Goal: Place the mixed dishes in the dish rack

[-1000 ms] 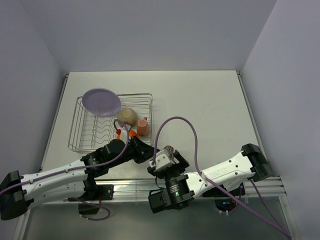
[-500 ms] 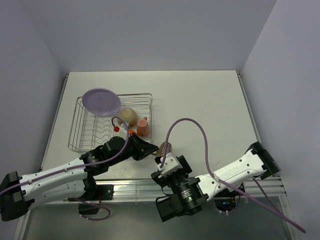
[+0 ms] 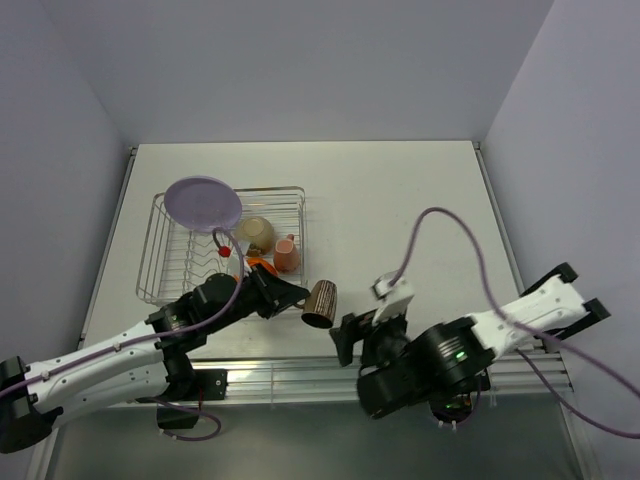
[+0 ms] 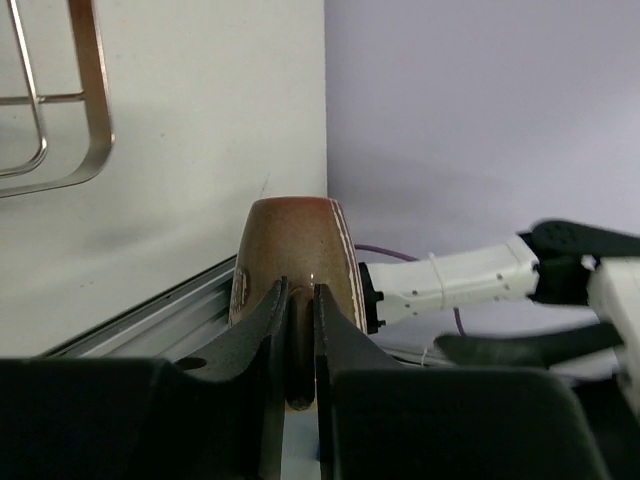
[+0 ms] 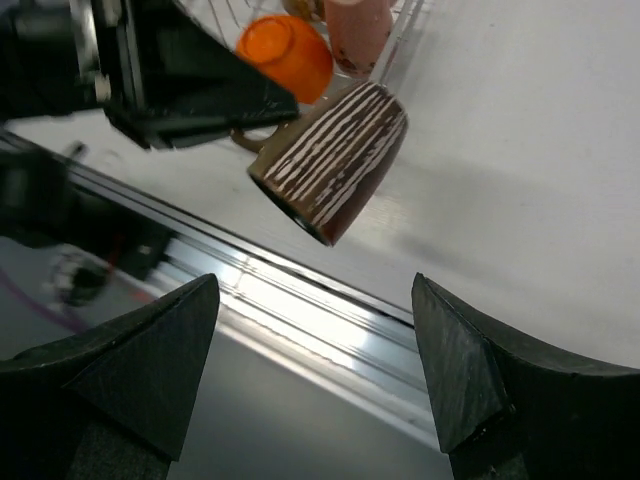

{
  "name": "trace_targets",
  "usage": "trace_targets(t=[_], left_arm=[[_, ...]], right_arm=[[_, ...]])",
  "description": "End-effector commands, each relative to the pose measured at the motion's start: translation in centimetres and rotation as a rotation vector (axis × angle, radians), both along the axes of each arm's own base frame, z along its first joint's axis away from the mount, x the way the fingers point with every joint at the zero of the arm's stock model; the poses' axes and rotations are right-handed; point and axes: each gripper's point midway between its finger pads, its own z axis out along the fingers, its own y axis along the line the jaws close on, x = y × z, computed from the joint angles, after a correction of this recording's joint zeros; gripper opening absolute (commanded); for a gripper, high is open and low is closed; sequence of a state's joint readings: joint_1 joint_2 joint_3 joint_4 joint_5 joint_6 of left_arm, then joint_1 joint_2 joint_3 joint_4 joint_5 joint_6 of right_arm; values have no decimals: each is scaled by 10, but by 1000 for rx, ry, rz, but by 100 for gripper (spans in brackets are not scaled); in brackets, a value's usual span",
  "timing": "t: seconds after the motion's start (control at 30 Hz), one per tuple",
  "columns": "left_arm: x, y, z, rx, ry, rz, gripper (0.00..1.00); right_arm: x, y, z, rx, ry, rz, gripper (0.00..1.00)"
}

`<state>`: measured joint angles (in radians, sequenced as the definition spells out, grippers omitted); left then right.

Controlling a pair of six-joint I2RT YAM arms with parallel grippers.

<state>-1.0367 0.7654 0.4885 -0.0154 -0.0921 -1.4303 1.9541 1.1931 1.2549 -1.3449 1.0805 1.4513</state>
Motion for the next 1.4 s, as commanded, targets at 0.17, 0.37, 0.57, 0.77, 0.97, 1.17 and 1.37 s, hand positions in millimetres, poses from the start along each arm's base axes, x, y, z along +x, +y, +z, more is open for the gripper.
trace_targets(t=[0.17, 0.37, 0.57, 0.77, 0.97, 1.17, 1.37], left_arm=[[-8, 16, 47, -24, -294, -61, 0], [-39, 15, 64, -85, -489, -233, 0], [-66, 22, 84, -131, -580, -351, 0], [-88, 32, 115, -232, -605, -411, 0], [-108, 40, 146, -405, -586, -457, 0], [-123, 49, 159, -519, -584, -498, 0], [-126, 53, 156, -528, -574, -501, 0]], right_arm=[[42, -52, 44, 414, 169, -12, 86], [22, -38, 62, 544, 263, 207, 92], [-4, -9, 66, 576, 322, 369, 94], [-15, -4, 72, 622, 320, 476, 95], [-32, 5, 75, 633, 285, 620, 93], [-44, 11, 74, 613, 283, 706, 91], [-46, 21, 79, 615, 276, 732, 91]])
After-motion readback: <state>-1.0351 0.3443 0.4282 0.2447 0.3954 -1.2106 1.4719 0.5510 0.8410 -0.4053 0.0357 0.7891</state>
